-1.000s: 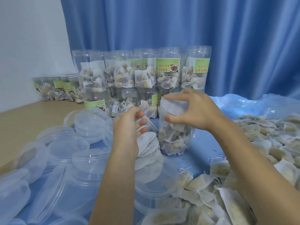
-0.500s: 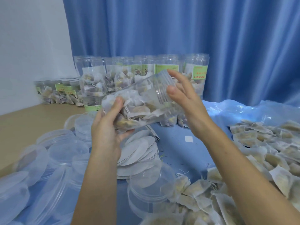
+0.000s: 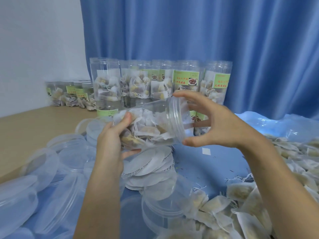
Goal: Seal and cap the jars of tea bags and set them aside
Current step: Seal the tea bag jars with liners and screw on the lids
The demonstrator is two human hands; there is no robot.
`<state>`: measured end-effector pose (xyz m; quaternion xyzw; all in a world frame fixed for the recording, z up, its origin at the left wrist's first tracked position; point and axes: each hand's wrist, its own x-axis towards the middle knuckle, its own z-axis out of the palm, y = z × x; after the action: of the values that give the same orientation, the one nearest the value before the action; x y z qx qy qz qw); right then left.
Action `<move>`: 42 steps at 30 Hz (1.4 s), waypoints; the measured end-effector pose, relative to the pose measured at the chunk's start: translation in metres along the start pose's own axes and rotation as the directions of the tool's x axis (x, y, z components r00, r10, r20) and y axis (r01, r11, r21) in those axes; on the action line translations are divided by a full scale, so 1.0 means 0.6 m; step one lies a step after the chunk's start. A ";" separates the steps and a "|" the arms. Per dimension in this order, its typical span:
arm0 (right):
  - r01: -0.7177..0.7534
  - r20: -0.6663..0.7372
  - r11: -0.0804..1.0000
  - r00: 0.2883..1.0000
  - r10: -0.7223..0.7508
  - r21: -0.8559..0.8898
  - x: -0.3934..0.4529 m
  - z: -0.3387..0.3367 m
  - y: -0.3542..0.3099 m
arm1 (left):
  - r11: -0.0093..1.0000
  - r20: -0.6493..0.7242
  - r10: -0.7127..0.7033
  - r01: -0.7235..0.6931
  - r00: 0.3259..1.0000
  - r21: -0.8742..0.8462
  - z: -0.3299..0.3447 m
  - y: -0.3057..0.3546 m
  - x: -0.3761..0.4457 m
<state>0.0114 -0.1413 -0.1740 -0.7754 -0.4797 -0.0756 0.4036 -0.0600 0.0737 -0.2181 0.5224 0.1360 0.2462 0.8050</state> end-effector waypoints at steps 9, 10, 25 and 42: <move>-0.135 -0.001 0.986 0.991 0.136 0.095 0.009 0.024 0.001 | 0.998 -0.019 0.039 -0.040 0.999 -0.058 0.000 0.000 0.001; -0.094 0.030 0.991 0.995 0.092 0.095 0.009 0.022 0.000 | 0.997 -0.014 0.041 -0.042 0.999 -0.065 -0.002 0.000 0.001; -0.116 -0.311 0.963 0.931 0.190 0.242 0.026 0.077 -0.022 | 0.998 0.020 -0.048 0.047 0.999 0.031 0.018 0.003 -0.016; 0.057 -0.225 0.910 0.974 0.041 0.411 0.166 0.211 -0.207 | 0.420 0.242 0.559 -0.522 0.793 0.743 -0.126 0.212 -0.060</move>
<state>-0.0702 0.0419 -0.1388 -0.6562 -0.4384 -0.0623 0.6110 -0.1590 0.1554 -0.1354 0.8267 0.0707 0.4180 0.3700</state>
